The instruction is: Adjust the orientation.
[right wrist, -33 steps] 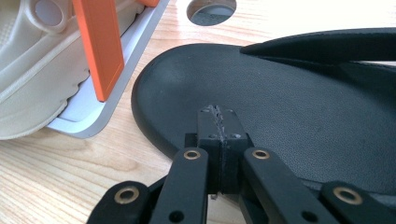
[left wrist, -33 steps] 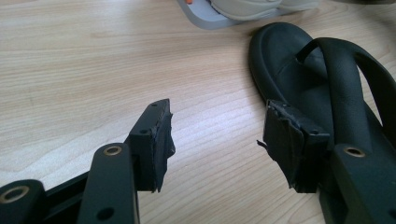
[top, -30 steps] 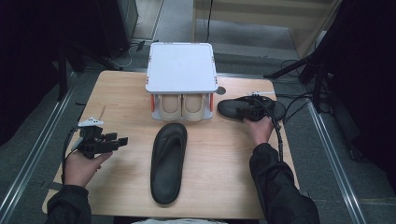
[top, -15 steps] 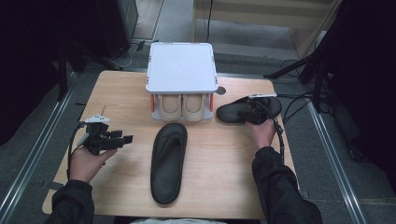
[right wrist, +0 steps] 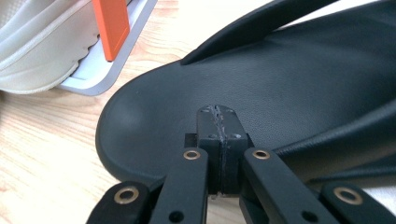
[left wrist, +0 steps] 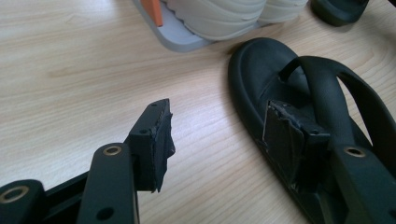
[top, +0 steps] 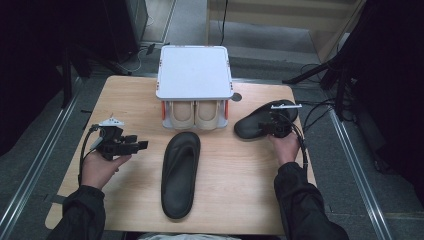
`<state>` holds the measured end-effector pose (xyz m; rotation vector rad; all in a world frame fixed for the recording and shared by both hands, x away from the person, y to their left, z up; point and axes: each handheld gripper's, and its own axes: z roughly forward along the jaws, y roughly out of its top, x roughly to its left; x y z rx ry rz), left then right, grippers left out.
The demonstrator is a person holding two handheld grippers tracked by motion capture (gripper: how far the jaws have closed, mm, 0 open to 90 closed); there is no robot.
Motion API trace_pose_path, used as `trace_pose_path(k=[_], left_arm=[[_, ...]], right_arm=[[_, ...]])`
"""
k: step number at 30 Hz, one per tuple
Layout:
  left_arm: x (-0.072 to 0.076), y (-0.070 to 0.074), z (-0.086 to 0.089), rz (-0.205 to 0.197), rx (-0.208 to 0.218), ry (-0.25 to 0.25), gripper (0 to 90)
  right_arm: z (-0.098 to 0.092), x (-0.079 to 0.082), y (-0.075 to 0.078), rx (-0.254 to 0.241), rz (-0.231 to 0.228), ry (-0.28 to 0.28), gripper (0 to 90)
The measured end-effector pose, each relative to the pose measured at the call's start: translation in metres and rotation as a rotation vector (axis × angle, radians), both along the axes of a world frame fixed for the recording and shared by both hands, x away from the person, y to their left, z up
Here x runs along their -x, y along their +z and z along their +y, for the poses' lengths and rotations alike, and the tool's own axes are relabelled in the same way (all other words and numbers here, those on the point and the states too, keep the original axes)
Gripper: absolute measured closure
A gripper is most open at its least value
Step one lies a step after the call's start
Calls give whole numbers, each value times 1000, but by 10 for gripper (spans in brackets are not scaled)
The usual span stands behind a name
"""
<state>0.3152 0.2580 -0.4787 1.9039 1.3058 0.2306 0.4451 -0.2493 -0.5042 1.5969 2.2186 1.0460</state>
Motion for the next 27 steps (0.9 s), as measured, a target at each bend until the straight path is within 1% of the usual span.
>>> trace_pose_path(k=[1,5,6,9,12,15,16,17,18,20,23,27], left_arm=[[-1,0,-1,-3,0,-2,426],[-7,0,-5,3,-3,-18,427],[-9,0,-7,-2,1,-19,427],[-12,1,-9,4,4,-24,428],[-16,1,-9,5,11,-24,428],[-20,2,-11,13,18,-25,429],[-22,2,-11,17,12,-31,429],[-22,2,-12,18,19,-30,429],[-23,2,-13,16,13,-30,429],[-24,1,-14,18,16,-37,429],[-24,1,-14,14,19,-36,429],[-24,2,-14,19,18,-37,429]], right_arm=[[-1,1,0,2,3,-4,900],[-7,5,0,-5,5,-6,900],[-9,6,0,-2,2,-4,900],[-13,10,0,-11,3,-13,900],[-18,13,0,-6,0,-13,900],[-23,16,0,-9,1,-22,900],[-25,17,0,-14,5,-22,899],[-27,18,0,-15,8,-26,899],[-29,19,0,-12,10,-28,900],[-32,20,1,-5,8,-35,900],[-36,20,0,-11,9,-47,900],[-36,20,1,-15,10,-46,900]])
